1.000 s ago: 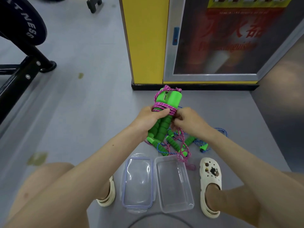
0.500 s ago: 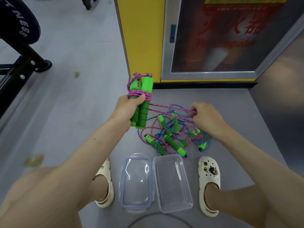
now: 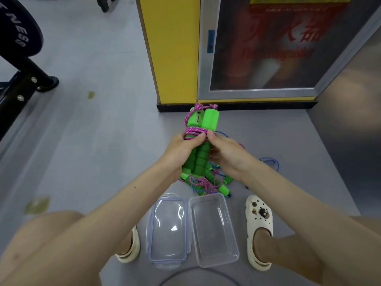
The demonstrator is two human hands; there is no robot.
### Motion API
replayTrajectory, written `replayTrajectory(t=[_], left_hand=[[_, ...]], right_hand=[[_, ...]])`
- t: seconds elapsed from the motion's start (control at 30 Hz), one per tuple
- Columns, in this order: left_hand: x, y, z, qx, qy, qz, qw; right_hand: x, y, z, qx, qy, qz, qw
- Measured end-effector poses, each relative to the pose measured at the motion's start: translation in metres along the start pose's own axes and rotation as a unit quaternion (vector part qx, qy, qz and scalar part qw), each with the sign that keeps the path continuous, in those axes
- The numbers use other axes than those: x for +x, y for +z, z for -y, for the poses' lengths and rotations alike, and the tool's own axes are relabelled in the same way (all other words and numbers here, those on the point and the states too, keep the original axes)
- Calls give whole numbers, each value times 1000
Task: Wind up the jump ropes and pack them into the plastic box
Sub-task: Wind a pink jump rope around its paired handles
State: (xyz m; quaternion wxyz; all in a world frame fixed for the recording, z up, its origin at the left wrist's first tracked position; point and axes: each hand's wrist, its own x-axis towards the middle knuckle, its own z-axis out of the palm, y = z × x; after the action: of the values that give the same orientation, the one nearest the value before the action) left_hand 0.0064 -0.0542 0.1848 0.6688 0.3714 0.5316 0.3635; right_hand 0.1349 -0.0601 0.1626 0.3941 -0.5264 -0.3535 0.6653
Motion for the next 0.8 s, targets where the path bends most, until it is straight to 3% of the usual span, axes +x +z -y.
replayTrajectory(t=[0.17, 0.33, 0.53, 0.67, 0.8], left_hand=[[0, 6, 8, 11, 15, 9, 1000], [3, 10, 19, 80, 60, 2, 995], [6, 6, 9, 46, -14, 81, 996], [11, -2, 0, 133, 9, 81, 988], [13, -10, -3, 215, 75, 27, 973]], right_hand=[[1, -2, -4, 87, -3, -6, 996], [2, -5, -6, 86, 0, -35, 996], [3, -14, 2, 58, -6, -91, 994], [5, -22, 6, 79, 7, -107, 991], [4, -24, 7, 96, 25, -104, 990]])
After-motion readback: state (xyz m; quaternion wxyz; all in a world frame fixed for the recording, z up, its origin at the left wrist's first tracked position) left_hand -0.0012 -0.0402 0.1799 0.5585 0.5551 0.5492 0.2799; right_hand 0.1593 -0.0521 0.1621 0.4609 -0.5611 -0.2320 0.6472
